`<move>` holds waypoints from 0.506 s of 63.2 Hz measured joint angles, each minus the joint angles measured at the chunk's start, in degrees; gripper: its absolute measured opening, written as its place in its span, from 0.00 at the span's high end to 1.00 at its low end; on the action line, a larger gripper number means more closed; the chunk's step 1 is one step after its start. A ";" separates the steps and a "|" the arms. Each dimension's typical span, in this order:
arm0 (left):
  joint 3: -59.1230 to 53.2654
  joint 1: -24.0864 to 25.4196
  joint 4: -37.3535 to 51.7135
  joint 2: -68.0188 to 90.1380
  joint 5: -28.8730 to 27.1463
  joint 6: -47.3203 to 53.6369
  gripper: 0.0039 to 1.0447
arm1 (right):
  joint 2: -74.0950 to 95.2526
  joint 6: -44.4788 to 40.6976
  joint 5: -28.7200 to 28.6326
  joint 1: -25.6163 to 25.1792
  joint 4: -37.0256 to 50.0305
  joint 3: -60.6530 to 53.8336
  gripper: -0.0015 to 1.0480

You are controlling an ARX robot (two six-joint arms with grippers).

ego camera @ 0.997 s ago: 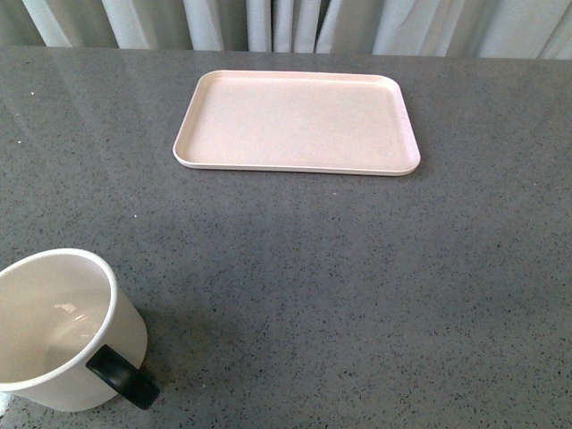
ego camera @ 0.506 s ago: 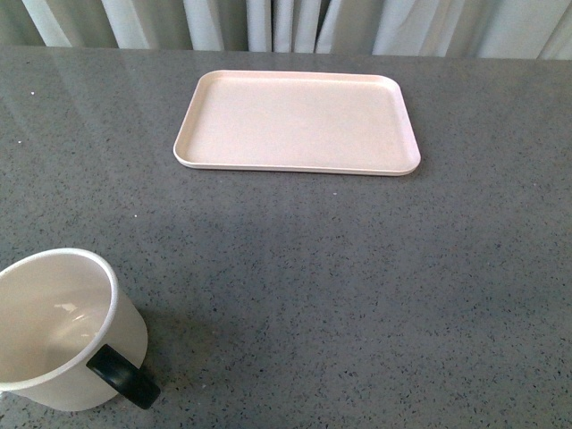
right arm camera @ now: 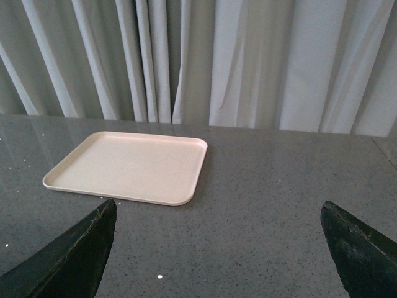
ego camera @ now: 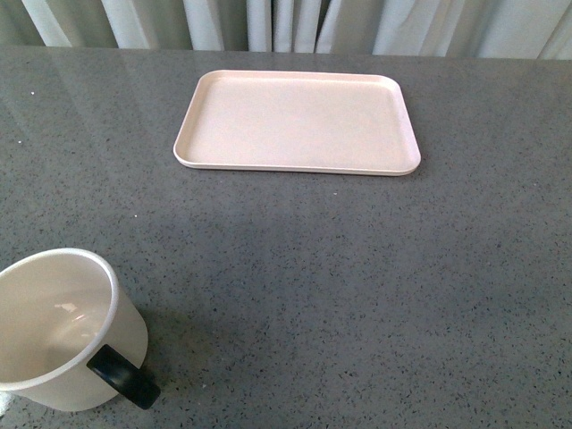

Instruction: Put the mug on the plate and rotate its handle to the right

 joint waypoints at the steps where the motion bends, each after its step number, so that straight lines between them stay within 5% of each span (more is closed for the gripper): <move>1: 0.00 -0.15 0.07 0.15 0.02 0.02 0.09 | 0.00 0.00 0.00 0.00 0.00 0.00 0.09; 32: 0.24 -3.50 2.05 7.50 1.60 5.14 0.09 | 0.00 0.00 0.00 0.00 0.00 0.00 0.09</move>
